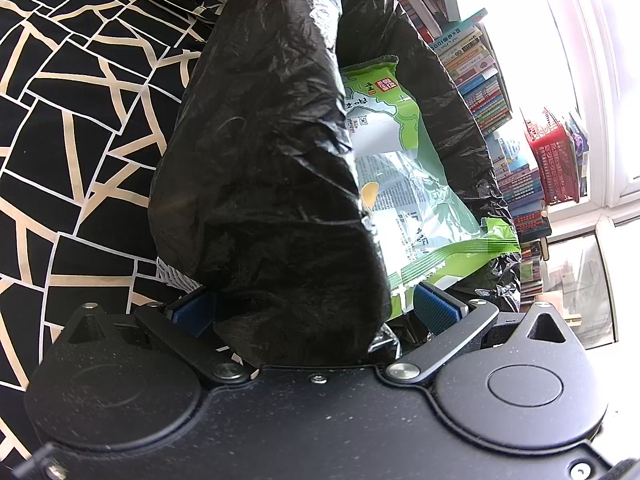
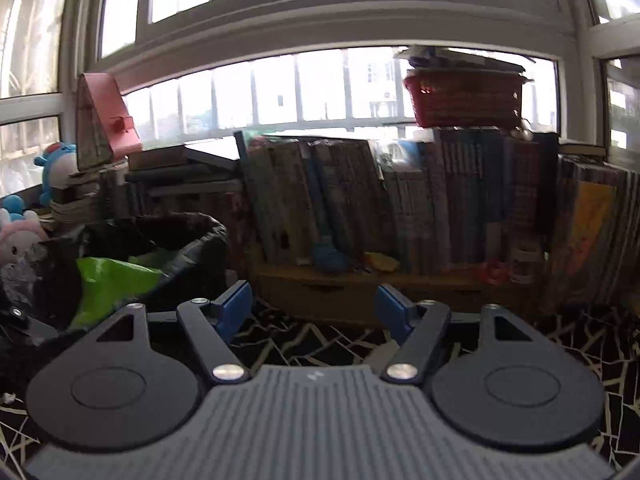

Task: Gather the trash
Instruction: 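Move the right gripper back down to the yellow fruit peel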

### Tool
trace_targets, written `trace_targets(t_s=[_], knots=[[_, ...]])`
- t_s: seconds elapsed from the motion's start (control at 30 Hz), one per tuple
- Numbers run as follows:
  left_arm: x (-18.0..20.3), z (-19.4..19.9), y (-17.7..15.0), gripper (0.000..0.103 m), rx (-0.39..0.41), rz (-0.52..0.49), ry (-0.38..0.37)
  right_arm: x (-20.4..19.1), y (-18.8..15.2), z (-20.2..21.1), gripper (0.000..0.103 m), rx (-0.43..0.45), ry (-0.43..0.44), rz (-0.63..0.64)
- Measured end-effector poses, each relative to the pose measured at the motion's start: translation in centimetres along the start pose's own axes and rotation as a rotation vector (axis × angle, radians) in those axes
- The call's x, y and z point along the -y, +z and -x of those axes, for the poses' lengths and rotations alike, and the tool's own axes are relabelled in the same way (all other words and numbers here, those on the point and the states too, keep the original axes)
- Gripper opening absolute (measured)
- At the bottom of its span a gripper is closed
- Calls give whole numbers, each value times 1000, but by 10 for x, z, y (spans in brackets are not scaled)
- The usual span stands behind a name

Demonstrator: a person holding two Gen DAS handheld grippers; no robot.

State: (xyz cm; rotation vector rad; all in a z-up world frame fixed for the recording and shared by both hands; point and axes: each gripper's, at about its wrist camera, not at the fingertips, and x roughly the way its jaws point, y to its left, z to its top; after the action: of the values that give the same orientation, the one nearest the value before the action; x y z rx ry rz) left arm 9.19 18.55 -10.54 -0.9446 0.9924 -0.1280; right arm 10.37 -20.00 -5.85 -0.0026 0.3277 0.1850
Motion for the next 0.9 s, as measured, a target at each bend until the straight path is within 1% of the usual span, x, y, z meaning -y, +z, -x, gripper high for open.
trace_targets(t_s=[0.23, 0.47, 0.6, 0.77, 0.9], knots=[[0, 0, 0, 103, 0, -1, -1, 33, -37, -32, 82, -133, -88, -31], [0, 0, 0, 103, 1, 1, 0, 66, -65, -53, 85, -212, -145, -85], [0, 0, 0, 103, 1, 0, -1, 88, -84, -69, 85, -287, -202, -144], [0, 0, 0, 103, 1, 0, -1, 98, -106, -84, 85, -353, -247, -164], [0, 1, 1, 103, 4, 0, -2, 96, -120, -96, 85, -388, -296, -125]])
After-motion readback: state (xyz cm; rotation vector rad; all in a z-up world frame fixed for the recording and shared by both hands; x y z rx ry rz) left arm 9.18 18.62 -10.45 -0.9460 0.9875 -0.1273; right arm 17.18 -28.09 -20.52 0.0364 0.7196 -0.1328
